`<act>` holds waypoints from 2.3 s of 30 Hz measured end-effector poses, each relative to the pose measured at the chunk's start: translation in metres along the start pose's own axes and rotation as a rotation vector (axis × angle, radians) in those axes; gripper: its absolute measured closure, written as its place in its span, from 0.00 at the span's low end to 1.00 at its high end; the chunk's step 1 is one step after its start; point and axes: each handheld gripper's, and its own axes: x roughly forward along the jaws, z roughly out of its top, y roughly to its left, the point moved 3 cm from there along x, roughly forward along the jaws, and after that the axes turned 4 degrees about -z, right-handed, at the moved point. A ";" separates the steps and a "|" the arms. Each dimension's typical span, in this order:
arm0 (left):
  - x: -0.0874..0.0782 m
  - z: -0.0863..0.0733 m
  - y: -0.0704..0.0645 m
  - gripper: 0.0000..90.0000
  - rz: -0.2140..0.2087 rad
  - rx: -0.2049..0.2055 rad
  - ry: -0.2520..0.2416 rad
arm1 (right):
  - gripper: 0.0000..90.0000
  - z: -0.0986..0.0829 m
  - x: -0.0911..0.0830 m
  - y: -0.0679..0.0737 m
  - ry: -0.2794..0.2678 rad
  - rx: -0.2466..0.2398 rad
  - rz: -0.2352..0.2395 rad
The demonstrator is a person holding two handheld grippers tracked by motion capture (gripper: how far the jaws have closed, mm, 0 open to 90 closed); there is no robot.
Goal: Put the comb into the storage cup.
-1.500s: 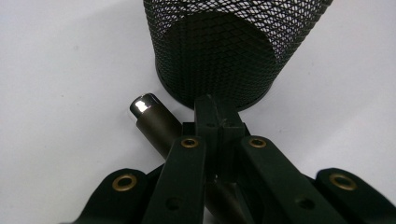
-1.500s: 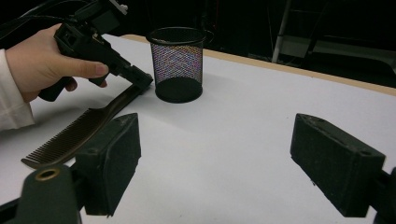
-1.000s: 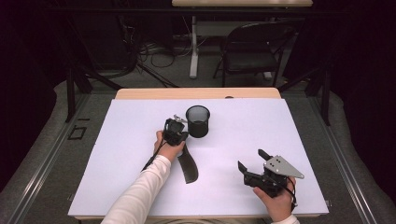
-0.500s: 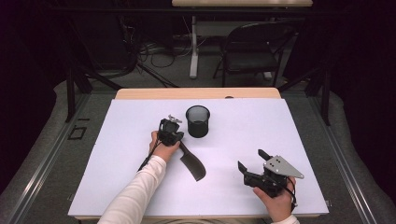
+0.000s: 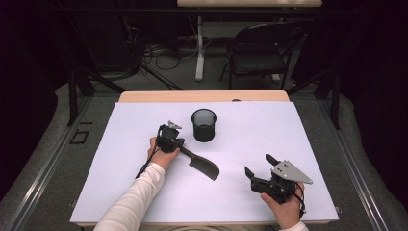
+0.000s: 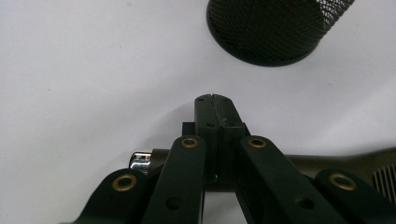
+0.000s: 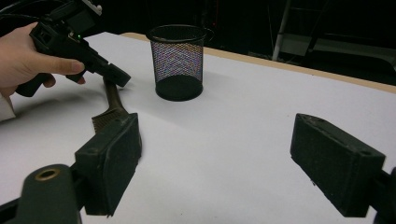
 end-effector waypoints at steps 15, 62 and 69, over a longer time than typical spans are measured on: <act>-0.009 -0.008 -0.003 1.00 -0.036 0.040 0.020 | 0.18 -0.001 0.001 0.000 0.004 -0.004 0.003; -0.048 -0.057 0.003 1.00 -0.095 0.073 0.051 | 0.18 -0.002 0.002 0.003 0.013 -0.004 0.012; -0.055 -0.065 0.001 1.00 -0.108 0.081 0.055 | 0.18 -0.002 0.003 0.003 0.012 -0.005 0.014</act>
